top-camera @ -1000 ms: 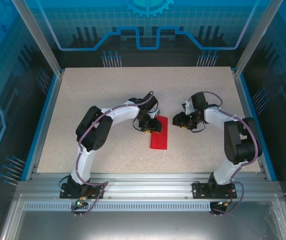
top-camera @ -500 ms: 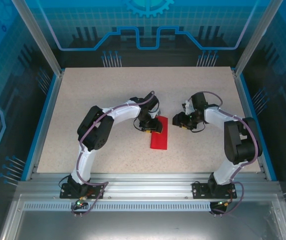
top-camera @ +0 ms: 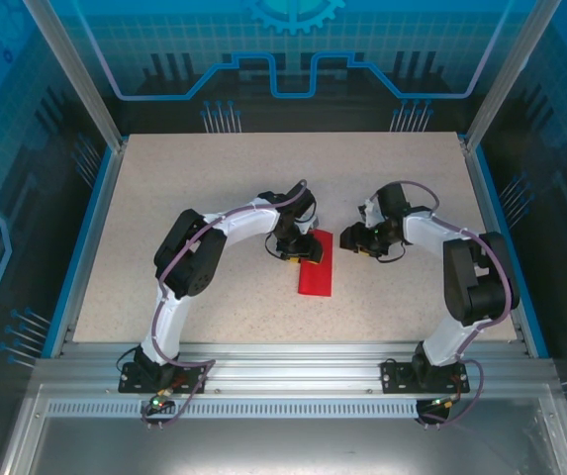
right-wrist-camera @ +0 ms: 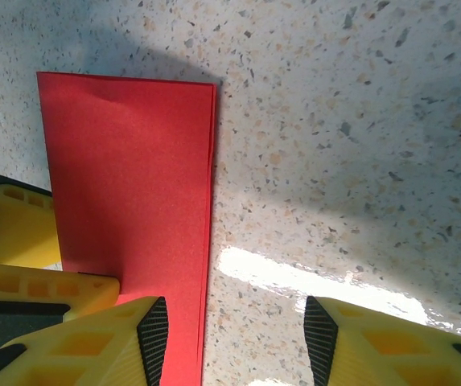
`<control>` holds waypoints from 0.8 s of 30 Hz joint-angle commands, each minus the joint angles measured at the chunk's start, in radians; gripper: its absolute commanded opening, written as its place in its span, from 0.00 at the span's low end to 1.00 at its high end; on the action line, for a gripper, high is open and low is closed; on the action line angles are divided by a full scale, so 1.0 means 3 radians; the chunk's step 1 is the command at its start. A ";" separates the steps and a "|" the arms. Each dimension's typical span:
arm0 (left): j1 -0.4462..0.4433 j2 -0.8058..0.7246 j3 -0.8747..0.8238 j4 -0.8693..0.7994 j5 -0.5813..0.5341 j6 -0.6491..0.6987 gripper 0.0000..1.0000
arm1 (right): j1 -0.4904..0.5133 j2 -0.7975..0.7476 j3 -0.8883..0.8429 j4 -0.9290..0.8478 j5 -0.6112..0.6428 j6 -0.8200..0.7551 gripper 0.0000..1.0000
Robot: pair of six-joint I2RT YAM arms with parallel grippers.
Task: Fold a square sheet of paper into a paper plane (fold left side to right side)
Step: First fold in half a square sheet of paper at the center of the table.
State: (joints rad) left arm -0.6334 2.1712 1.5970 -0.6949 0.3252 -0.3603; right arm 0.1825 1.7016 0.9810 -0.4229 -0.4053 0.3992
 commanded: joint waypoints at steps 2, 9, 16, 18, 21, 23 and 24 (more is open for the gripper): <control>-0.0087 0.0161 0.0040 -0.0026 0.0031 0.0008 0.53 | 0.0074 0.0084 0.0038 -0.0043 -0.0096 0.0012 0.51; -0.0095 0.0175 0.0056 -0.0049 0.0041 0.0015 0.53 | 0.0116 0.0108 0.0064 -0.0048 -0.0111 0.0024 0.51; -0.0099 0.0210 0.0085 -0.0071 0.0041 0.0005 0.54 | 0.0132 0.0105 0.0069 -0.0048 -0.0121 0.0026 0.51; -0.0099 0.0212 0.0096 -0.0070 0.0036 -0.0005 0.54 | 0.0135 0.0101 0.0069 -0.0049 -0.0120 0.0034 0.51; -0.0098 0.0227 0.0117 -0.0064 0.0036 -0.0026 0.54 | 0.0134 0.0093 0.0069 -0.0049 -0.0116 0.0037 0.50; -0.0099 0.0236 0.0125 -0.0066 0.0040 -0.0039 0.54 | 0.0138 0.0090 0.0069 -0.0048 -0.0127 0.0039 0.50; -0.0097 0.0246 0.0123 -0.0069 0.0041 -0.0042 0.54 | 0.0142 0.0088 0.0065 -0.0048 -0.0127 0.0043 0.50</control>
State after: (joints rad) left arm -0.6342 2.1872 1.6257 -0.7219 0.3252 -0.3645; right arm 0.2050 1.7180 0.9817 -0.4225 -0.4259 0.4026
